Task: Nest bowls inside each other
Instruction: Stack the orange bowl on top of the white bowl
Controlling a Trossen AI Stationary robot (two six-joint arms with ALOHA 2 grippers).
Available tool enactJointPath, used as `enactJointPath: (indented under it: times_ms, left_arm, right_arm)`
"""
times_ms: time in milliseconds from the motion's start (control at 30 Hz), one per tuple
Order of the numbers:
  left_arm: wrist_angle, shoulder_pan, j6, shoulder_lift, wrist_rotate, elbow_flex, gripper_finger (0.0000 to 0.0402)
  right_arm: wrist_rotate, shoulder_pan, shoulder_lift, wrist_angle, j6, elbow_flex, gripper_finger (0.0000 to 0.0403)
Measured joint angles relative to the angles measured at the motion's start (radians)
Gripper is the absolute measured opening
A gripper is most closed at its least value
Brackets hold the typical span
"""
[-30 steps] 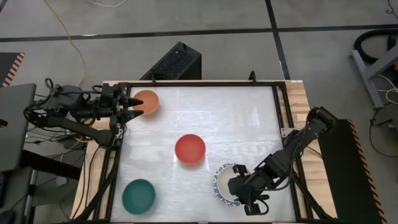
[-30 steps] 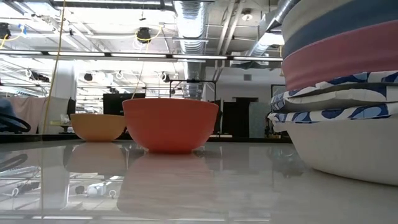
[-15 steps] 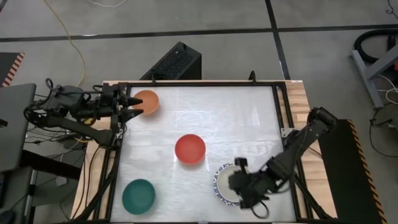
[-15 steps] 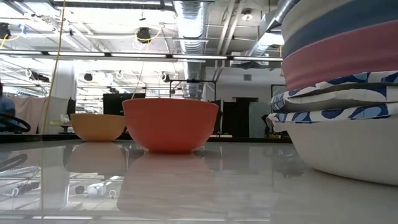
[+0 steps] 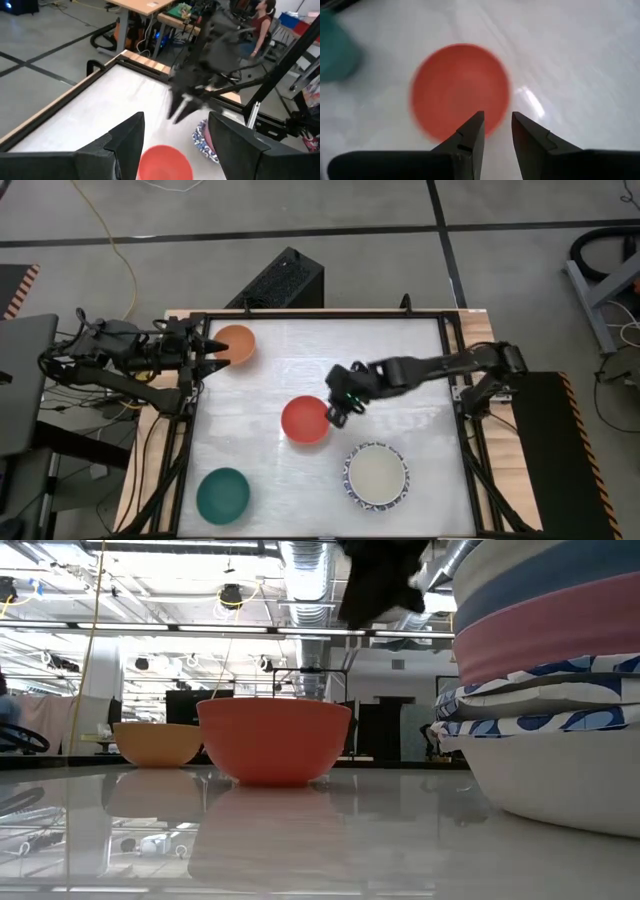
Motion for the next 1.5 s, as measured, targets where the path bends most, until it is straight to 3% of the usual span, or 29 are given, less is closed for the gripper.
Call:
enactJointPath:
  times_ms: [267, 667, 1067, 1400, 1500]
  left_arm:
    - [-0.031, 0.000, 0.011, 0.000, 0.002, 0.000, 0.0210]
    - [-0.066, 0.000, 0.036, 0.000, 0.002, 0.000, 0.0210]
    - [-0.067, 0.000, 0.051, 0.000, -0.007, 0.000, 0.0210]
    - [-0.075, 0.000, 0.051, 0.001, -0.001, 0.000, 0.0210]
    - [-0.092, 0.000, 0.041, 0.000, -0.001, 0.000, 0.0210]
  right_arm:
    - [-0.157, -0.095, 0.135, 0.058, -0.017, 0.000, 0.0118]
    - [-0.134, -0.109, 0.226, 0.114, 0.003, -0.001, 0.0141]
    - [-0.120, -0.112, 0.231, 0.111, -0.067, 0.000, 0.0218]
    - [-0.139, -0.108, 0.306, 0.146, -0.060, -0.002, 0.0202]
    - [-0.154, -0.102, 0.321, 0.170, 0.005, 0.000, 0.0179]
